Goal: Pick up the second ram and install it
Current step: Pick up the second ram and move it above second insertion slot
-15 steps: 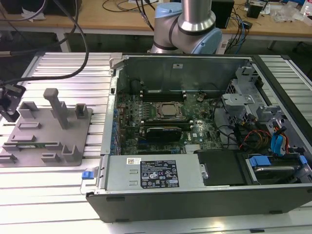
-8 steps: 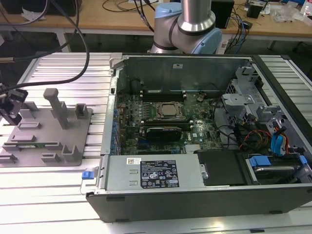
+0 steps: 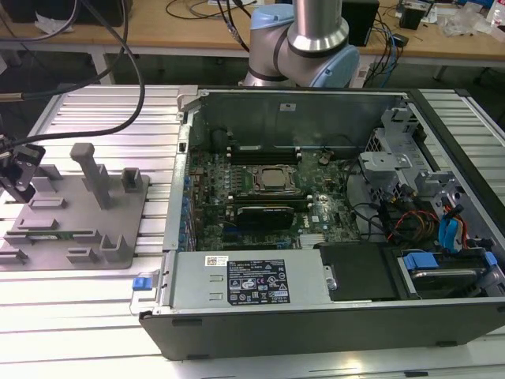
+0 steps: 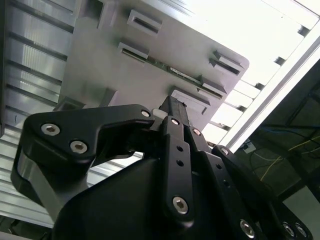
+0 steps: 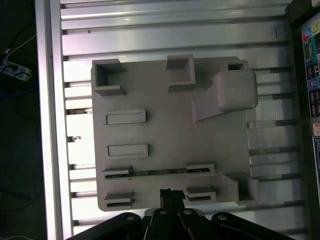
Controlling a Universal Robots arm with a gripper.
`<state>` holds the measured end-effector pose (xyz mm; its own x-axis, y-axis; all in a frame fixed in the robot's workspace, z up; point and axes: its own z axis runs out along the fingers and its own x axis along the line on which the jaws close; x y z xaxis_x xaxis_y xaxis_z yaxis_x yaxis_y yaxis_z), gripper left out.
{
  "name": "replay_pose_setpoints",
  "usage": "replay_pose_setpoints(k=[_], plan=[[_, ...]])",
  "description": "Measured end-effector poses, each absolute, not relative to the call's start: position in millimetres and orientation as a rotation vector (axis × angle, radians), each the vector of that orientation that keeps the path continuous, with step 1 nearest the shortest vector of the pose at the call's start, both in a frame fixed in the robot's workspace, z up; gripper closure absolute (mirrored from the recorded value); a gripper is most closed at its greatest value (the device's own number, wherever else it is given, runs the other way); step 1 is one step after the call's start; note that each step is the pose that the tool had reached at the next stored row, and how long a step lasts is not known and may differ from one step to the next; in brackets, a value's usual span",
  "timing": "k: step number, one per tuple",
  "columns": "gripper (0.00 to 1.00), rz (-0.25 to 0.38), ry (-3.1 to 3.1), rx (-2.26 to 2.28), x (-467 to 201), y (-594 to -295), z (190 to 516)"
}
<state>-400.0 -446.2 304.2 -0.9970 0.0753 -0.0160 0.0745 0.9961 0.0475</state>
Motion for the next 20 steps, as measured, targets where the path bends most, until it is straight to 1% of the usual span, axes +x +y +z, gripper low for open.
replay_pose_setpoints(k=[5,10,15,20], plan=[[0.92,0.074,3.121,0.111,-400.1,-446.2,304.1],[0.92,0.074,3.125,-0.005,-400.1,-446.2,303.7],[0.92,0.073,3.122,-0.189,-400.0,-446.3,303.1],[0.92,0.075,3.094,-0.487,-400.1,-446.2,302.2]])
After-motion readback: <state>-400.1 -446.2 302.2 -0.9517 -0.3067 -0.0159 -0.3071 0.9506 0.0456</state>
